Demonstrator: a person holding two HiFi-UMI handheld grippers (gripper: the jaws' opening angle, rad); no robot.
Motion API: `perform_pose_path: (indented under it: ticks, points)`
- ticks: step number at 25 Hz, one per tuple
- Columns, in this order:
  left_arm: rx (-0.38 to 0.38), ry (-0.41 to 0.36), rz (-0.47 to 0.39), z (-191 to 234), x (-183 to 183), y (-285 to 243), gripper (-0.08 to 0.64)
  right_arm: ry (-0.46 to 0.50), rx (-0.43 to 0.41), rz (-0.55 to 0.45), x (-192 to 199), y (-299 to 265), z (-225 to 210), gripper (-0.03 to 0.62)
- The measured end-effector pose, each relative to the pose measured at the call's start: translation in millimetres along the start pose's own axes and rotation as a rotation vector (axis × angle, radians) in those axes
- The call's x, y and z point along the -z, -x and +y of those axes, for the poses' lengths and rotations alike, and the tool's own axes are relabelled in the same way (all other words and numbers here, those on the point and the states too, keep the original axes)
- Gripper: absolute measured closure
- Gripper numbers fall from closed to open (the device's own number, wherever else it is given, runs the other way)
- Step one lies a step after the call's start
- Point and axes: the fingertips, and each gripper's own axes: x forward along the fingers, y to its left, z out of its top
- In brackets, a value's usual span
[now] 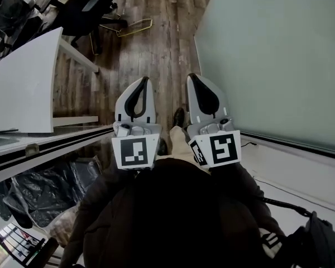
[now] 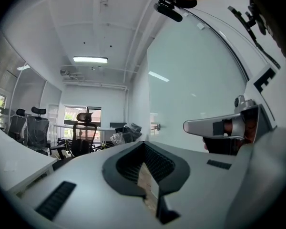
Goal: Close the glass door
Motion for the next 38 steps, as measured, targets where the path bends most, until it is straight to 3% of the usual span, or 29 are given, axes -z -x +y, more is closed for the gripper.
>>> perform_pose_path:
  ticks: [11,19,30,35,38]
  points:
    - [0.030,-0.095,-0.028,-24.4,-31.8,-151.3,0.563,-0.039,-0.009,-0.064,-20.9,-92.5,-119.5,0.591]
    - [0.018,-0.093,-0.007,-13.0,-33.3,-230.7,0.563,-0.051,-0.016,-0.036,-14.8,-153.7,-171.9,0.591]
    - [0.056,-0.061,-0.020,61.8,-31.1,-377.9,0.563,-0.039,0.018,0.015,8.6,-301.8,-224.1,0.591]
    - [0.084,-0.050,0.002,85.7,-28.1,-480.4,0.563,-0.050,0.039,0.030,13.2,-386.1,-279.6,0.591]
    - [0.106,-0.039,0.008,104.3,-28.1,-507.9,0.563,-0.042,0.056,0.036,12.4,-416.5,-284.0,0.591]
